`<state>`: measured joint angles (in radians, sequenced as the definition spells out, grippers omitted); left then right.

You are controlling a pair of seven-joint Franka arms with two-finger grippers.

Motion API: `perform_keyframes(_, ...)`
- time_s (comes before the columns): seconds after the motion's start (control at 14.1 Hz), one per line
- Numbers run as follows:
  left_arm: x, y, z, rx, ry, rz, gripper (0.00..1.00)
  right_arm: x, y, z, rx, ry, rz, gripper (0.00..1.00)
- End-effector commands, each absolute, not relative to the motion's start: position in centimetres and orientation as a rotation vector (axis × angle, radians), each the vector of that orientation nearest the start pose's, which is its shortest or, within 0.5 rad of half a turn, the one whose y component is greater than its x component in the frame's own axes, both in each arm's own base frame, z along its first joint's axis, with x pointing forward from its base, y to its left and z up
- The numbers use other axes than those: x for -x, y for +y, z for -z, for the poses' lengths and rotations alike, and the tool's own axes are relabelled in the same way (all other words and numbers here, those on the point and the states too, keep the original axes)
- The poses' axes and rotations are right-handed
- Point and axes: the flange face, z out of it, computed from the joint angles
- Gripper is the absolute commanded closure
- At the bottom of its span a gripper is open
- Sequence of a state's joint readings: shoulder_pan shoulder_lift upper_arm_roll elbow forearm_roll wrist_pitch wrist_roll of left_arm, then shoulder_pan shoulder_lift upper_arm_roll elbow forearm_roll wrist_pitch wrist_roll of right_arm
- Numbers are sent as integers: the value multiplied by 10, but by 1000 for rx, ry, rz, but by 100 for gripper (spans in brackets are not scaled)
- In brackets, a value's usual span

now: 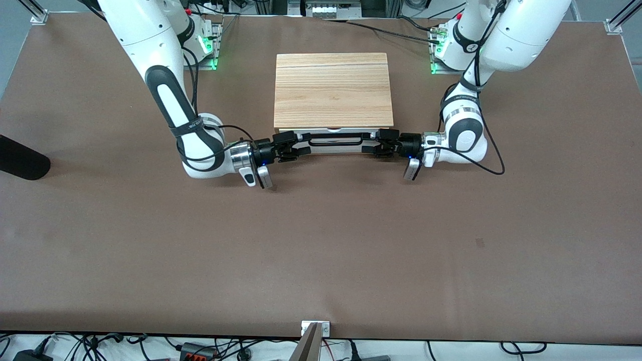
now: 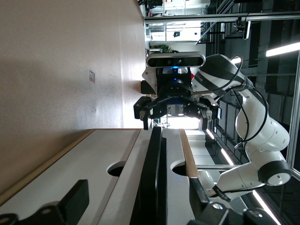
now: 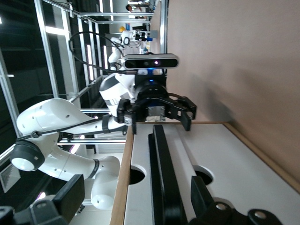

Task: Pull top drawer with both arms simultaneously
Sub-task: 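Close both grippers on the black handle bar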

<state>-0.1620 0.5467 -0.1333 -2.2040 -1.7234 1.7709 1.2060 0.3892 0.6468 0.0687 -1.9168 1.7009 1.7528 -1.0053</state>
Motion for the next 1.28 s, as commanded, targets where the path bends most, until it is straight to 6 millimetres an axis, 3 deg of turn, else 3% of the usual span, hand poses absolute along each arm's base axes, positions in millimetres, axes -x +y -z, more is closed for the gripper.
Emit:
perform_keyframes(0.0, -462, -242, -146, -1615, -53, 7, 25, -492, 352, -164, 1561, -196, -135, 0)
perform_keyframes(0.14, -463, -241, -146, -1615, -50, 4, 36, -492, 348, -161, 1553, -191, -135, 0)
perform_keyframes(0.21, -463, -240, -146, -1615, -47, 2, 40, -492, 347, -159, 1556, -190, -133, 8)
perform_keyframes(0.28, -464, -240, -146, -1613, -46, 2, 52, -492, 347, -158, 1557, -189, -133, 33)
perform_keyframes(0.36, -464, -241, -147, -1613, -49, 1, 61, -492, 347, -158, 1556, -191, -132, 35)
perform_keyframes(0.5, -462, -243, -147, -1607, -63, -1, 80, -490, 346, -154, 1560, -184, -139, 52)
perform_keyframes(0.71, -459, -249, -148, -1594, -92, -16, 96, -489, 346, -152, 1567, -183, -139, 57)
perform_keyframes(0.85, -459, -249, -148, -1595, -91, -17, 99, -488, 347, -152, 1569, -188, -136, 62)
perform_keyframes(1.14, -459, -248, -148, -1595, -92, -19, 99, -491, 346, -154, 1563, -204, -115, 96)
perform_keyframes(1.21, -459, -249, -148, -1595, -95, -19, 99, -492, 348, -155, 1558, -214, -109, 100)
